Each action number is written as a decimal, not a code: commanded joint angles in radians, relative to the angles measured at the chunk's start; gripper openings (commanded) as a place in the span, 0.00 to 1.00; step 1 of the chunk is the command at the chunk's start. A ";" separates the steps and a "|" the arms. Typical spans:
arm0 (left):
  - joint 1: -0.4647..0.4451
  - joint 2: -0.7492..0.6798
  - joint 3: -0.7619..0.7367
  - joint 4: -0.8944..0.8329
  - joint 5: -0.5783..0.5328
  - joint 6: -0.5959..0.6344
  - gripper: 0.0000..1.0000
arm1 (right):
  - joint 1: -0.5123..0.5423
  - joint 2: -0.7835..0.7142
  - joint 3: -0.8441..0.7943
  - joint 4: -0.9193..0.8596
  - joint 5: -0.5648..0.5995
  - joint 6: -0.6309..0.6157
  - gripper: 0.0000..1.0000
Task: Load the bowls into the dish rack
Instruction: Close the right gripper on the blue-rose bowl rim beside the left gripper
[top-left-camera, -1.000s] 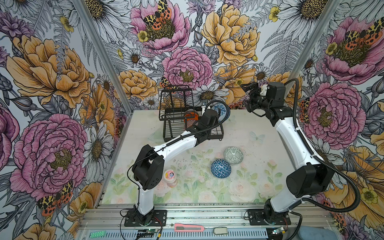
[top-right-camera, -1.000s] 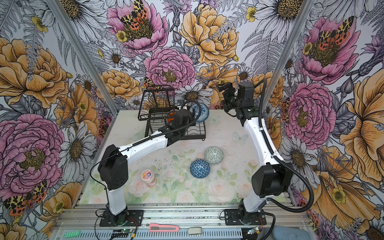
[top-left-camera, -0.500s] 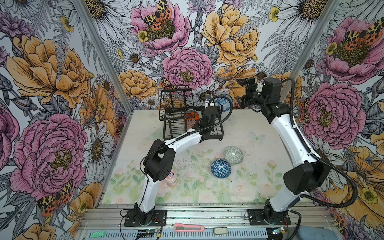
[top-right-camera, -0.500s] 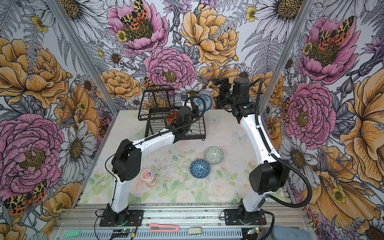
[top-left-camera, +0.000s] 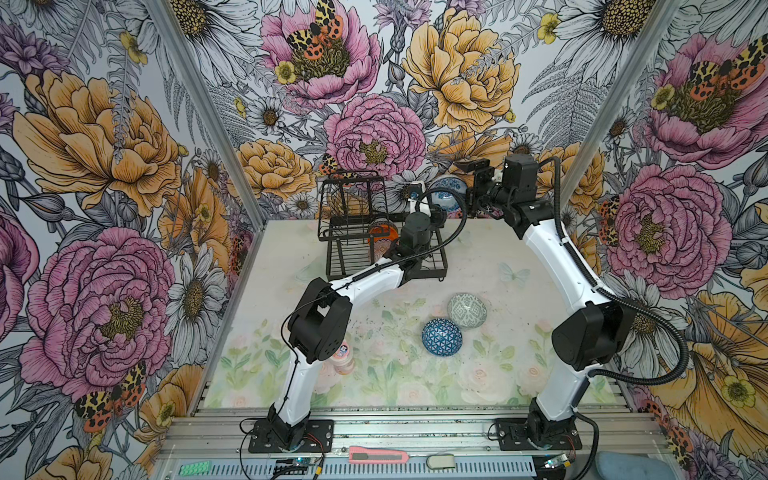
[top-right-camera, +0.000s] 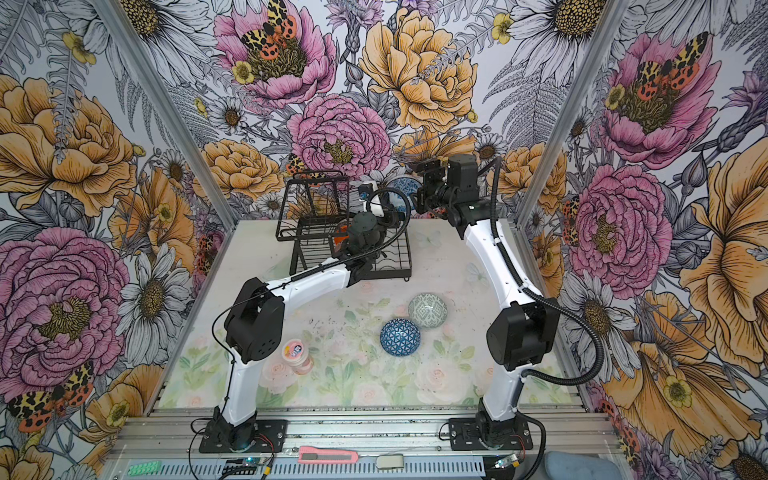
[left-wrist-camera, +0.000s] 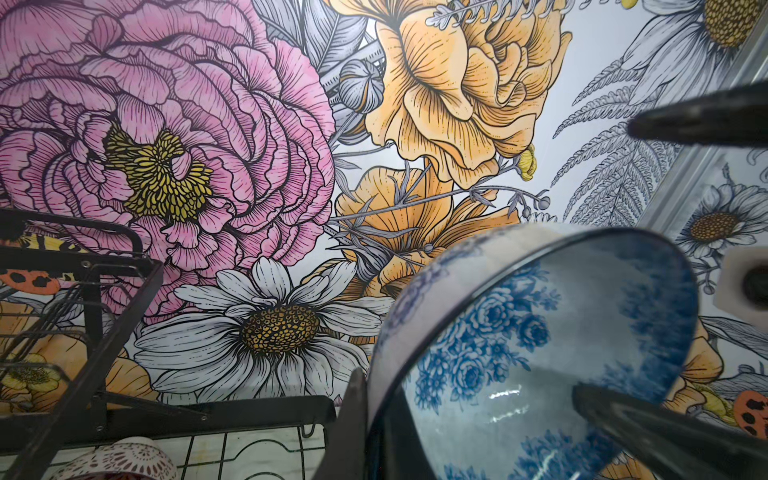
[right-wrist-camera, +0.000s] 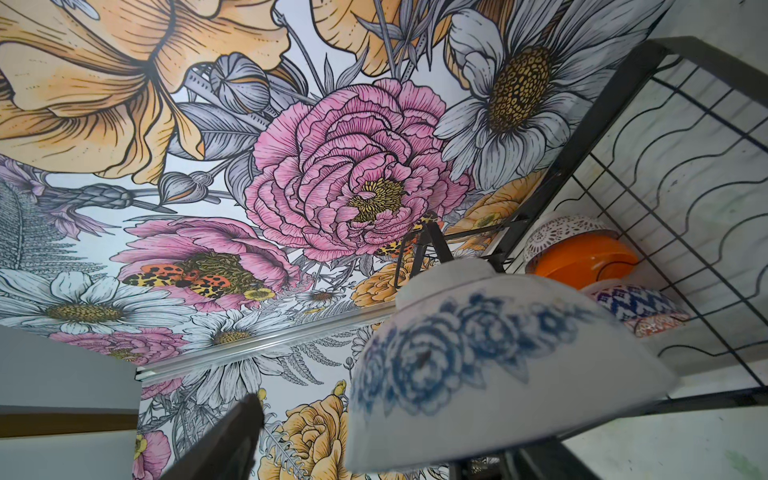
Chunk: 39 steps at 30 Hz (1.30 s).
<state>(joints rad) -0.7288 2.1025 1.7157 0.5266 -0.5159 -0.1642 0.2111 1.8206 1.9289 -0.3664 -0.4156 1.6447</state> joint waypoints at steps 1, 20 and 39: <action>-0.006 0.001 -0.013 0.123 -0.025 0.004 0.00 | 0.008 0.023 0.048 0.034 0.011 0.041 0.78; -0.037 0.017 0.002 0.159 -0.114 0.058 0.00 | 0.026 0.138 0.180 0.058 0.042 0.128 0.20; -0.041 -0.006 0.003 0.056 -0.164 0.026 0.17 | 0.024 0.154 0.197 0.075 -0.017 0.120 0.00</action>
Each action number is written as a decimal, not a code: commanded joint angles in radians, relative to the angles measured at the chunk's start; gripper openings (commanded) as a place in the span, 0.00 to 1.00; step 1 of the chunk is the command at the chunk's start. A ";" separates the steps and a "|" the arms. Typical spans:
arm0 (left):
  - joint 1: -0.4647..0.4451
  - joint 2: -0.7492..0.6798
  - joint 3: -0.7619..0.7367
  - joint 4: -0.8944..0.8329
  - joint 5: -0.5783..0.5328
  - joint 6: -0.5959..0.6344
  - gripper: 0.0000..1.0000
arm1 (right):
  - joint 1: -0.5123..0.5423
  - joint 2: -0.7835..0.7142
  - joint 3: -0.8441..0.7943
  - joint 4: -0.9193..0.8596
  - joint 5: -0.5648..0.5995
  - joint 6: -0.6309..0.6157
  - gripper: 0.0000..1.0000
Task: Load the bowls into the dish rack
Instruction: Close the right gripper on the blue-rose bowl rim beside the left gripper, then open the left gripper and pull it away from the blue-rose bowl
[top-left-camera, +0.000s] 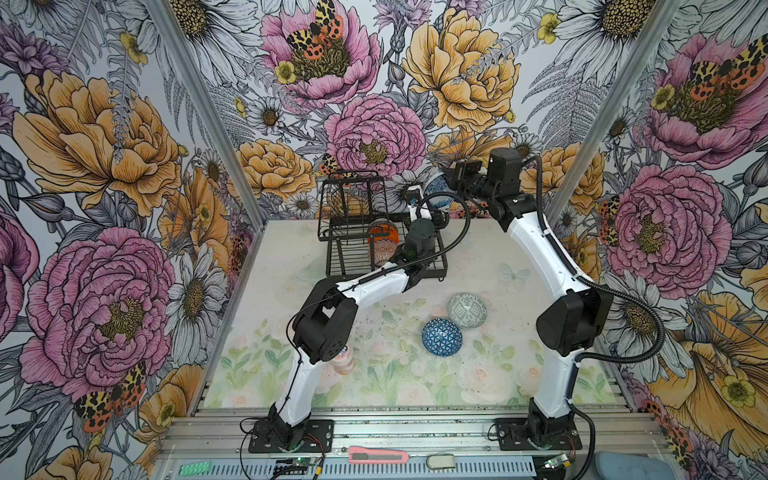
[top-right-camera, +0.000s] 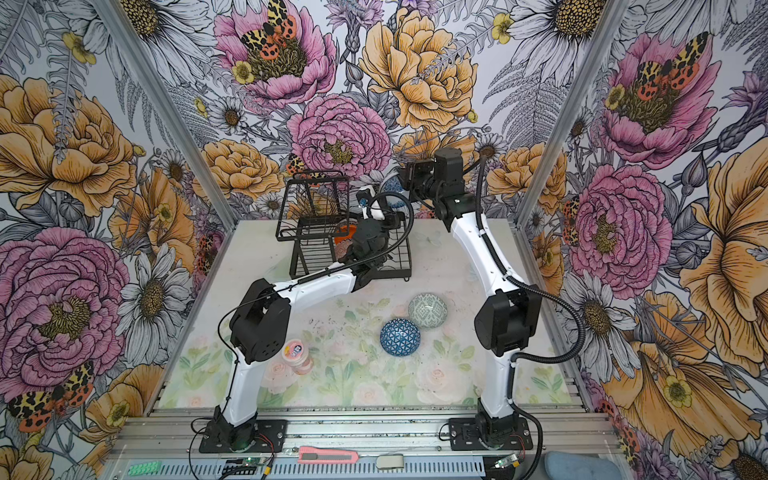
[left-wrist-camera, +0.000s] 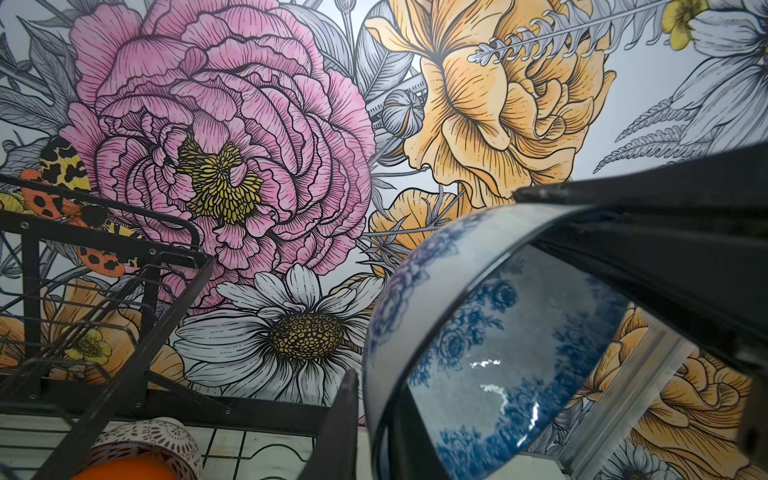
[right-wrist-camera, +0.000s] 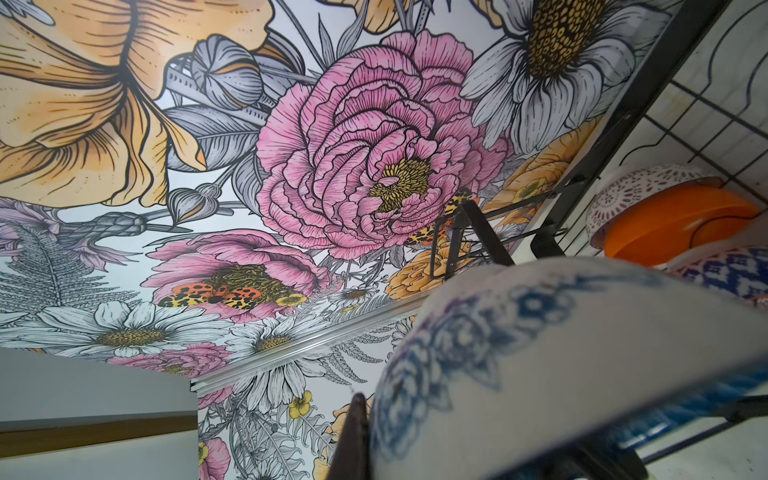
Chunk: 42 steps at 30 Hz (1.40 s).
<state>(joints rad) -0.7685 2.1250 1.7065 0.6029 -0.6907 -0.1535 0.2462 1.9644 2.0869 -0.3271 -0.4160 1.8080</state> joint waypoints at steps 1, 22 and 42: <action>-0.002 -0.028 0.016 -0.032 0.010 0.012 0.18 | -0.011 0.008 0.038 0.037 -0.020 -0.047 0.00; -0.011 -0.143 -0.080 -0.165 0.042 -0.062 0.65 | -0.019 0.004 0.044 0.041 0.005 -0.116 0.00; 0.010 -0.286 -0.146 -0.372 0.169 -0.161 0.99 | -0.041 0.115 0.208 0.045 0.015 -0.179 0.00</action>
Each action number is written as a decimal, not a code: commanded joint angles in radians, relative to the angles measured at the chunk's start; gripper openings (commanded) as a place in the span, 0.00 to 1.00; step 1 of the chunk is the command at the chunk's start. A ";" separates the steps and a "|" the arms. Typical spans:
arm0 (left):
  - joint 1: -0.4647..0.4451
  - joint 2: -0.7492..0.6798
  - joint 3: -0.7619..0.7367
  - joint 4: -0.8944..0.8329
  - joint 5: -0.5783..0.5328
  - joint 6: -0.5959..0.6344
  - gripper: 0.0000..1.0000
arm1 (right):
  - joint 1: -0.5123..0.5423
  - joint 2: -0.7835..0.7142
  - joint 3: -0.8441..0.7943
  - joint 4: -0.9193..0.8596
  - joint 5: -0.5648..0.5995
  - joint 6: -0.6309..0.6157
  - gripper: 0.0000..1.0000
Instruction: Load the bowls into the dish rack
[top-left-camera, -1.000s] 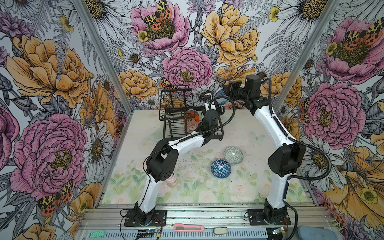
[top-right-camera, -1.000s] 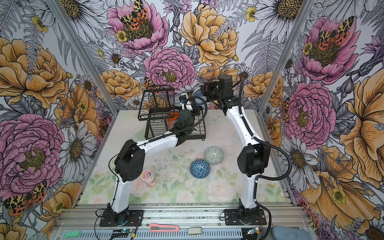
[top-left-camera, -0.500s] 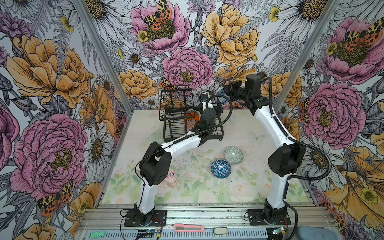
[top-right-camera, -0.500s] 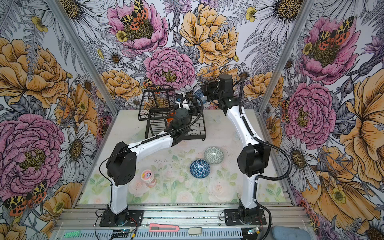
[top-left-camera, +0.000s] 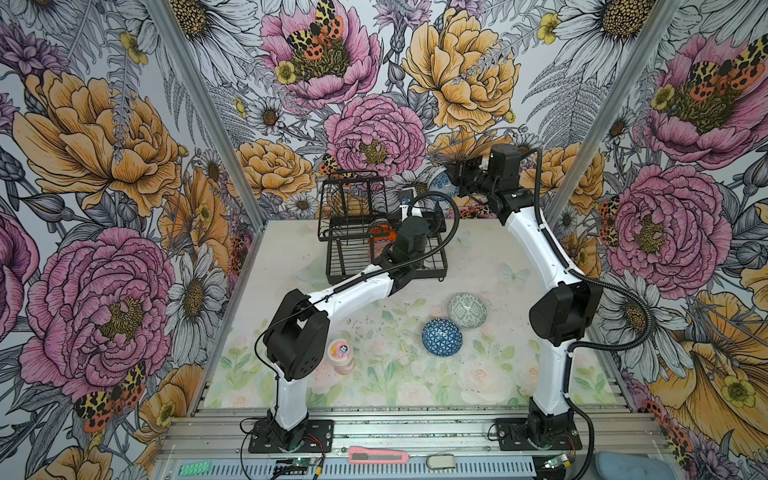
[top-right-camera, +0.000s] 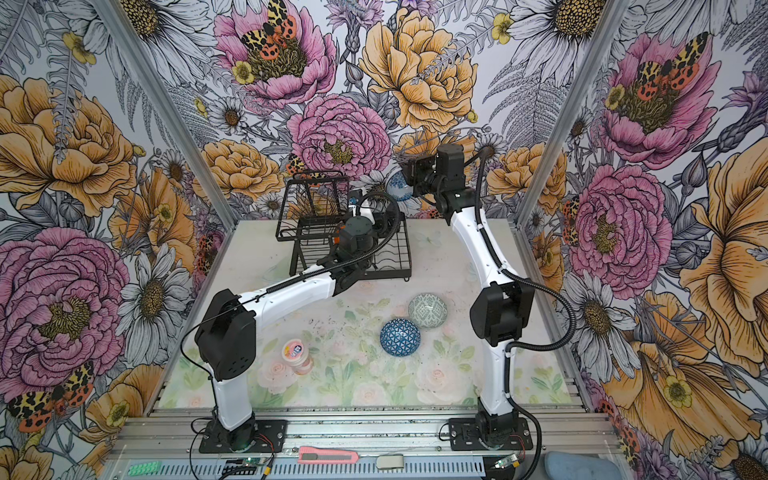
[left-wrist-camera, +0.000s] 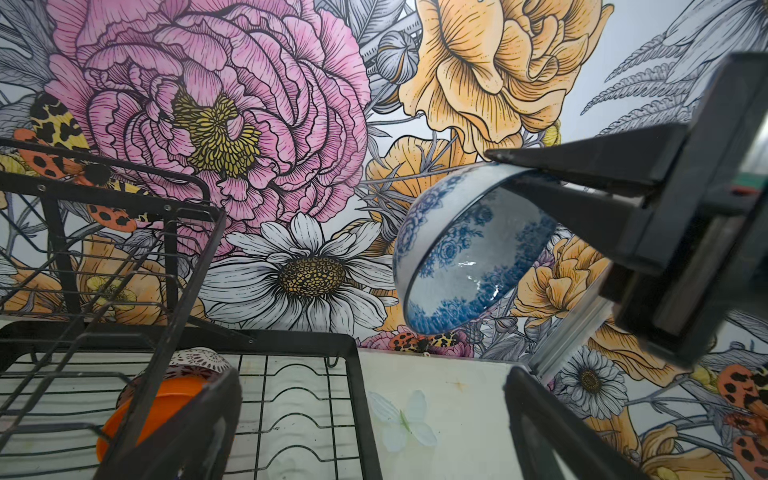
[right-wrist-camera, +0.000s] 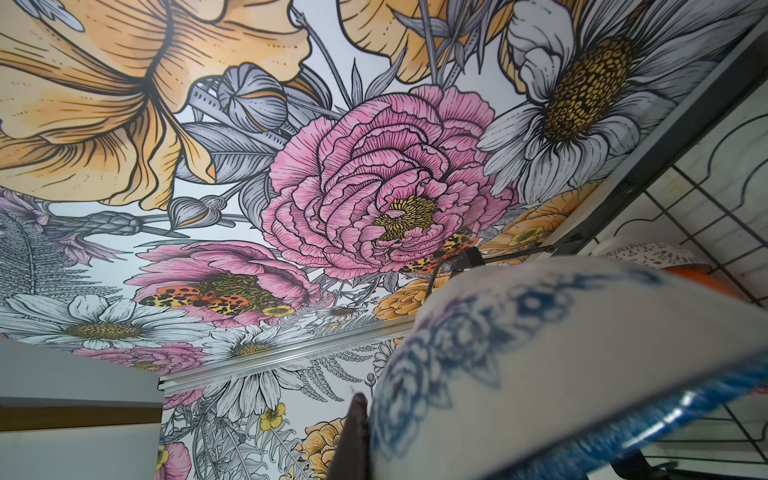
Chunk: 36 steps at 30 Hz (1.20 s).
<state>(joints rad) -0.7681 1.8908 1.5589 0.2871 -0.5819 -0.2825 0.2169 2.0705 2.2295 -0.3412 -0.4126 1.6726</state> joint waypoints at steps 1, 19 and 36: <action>0.016 -0.060 0.006 -0.081 0.076 -0.045 0.99 | -0.015 0.017 0.079 0.061 0.010 -0.064 0.00; 0.162 -0.180 0.211 -0.583 0.381 -0.181 0.99 | 0.023 -0.041 -0.082 0.284 -0.062 -0.471 0.00; 0.364 -0.201 0.258 -0.737 0.666 -0.139 0.99 | 0.058 -0.077 -0.590 0.826 0.166 -0.267 0.00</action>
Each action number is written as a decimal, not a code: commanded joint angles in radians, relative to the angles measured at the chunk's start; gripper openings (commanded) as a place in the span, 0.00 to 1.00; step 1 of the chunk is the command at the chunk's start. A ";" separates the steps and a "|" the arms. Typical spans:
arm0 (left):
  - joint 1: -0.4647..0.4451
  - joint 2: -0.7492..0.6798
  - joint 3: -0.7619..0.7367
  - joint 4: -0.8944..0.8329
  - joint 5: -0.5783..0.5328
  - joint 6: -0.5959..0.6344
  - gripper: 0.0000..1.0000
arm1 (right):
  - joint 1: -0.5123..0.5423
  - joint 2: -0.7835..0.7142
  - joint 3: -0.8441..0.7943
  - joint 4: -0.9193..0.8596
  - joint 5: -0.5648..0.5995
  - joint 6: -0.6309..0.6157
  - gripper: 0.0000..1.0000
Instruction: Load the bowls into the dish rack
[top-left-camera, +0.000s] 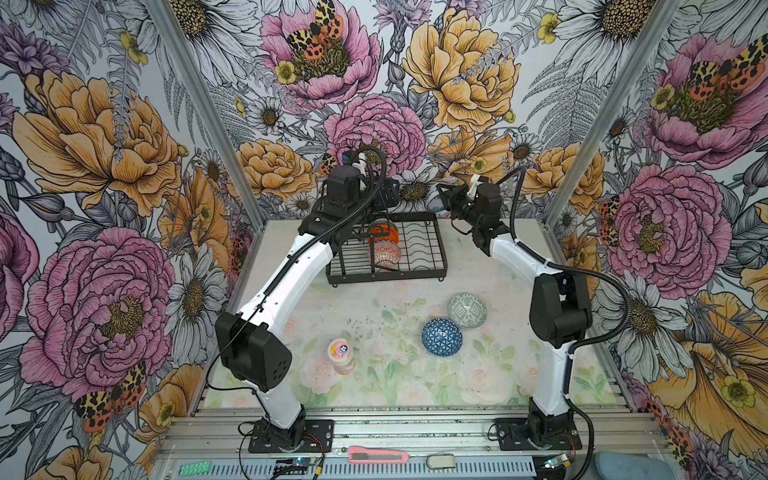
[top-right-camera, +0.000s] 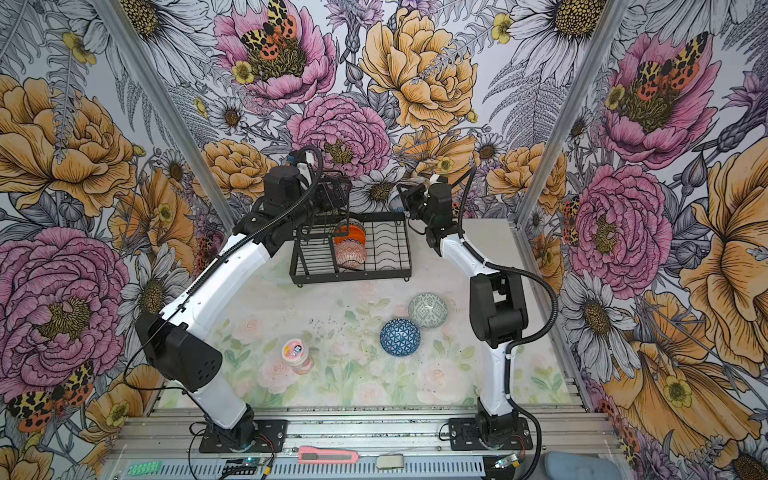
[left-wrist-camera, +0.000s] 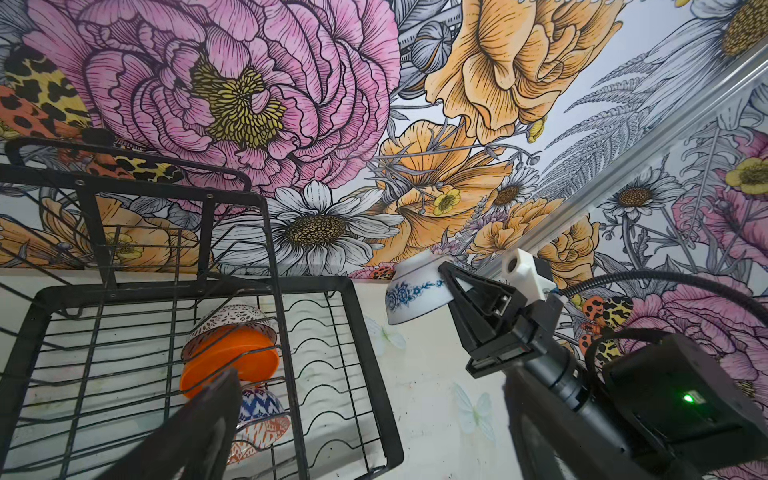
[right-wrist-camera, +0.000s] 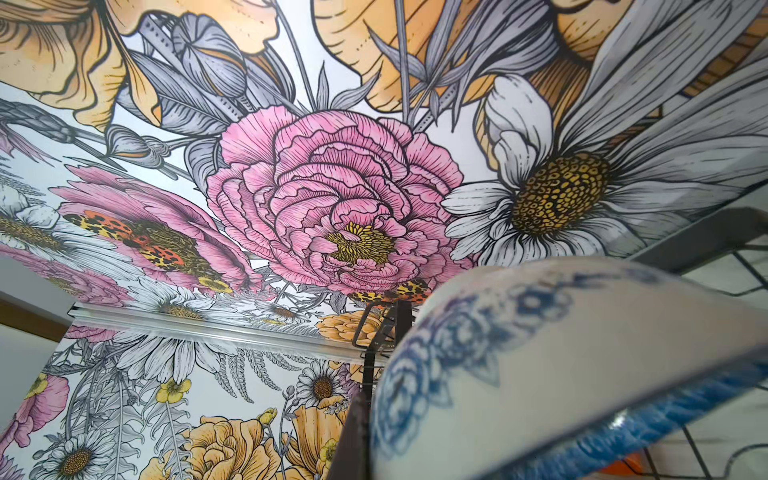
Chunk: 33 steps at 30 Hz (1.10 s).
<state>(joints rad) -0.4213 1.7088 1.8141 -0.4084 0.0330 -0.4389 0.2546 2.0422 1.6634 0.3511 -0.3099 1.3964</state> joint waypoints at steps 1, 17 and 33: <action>0.021 -0.015 -0.002 -0.040 0.058 0.022 0.99 | 0.024 -0.046 -0.035 0.146 0.078 0.011 0.00; 0.065 -0.020 -0.055 -0.081 0.094 0.256 0.99 | 0.060 0.076 0.022 0.183 0.088 0.053 0.00; -0.029 -0.069 -0.139 -0.134 -0.076 0.586 0.99 | 0.090 0.187 0.104 0.143 0.110 0.076 0.00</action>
<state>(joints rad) -0.4503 1.6852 1.6947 -0.5385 0.0017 0.0853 0.3374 2.2070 1.7081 0.4454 -0.2192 1.4708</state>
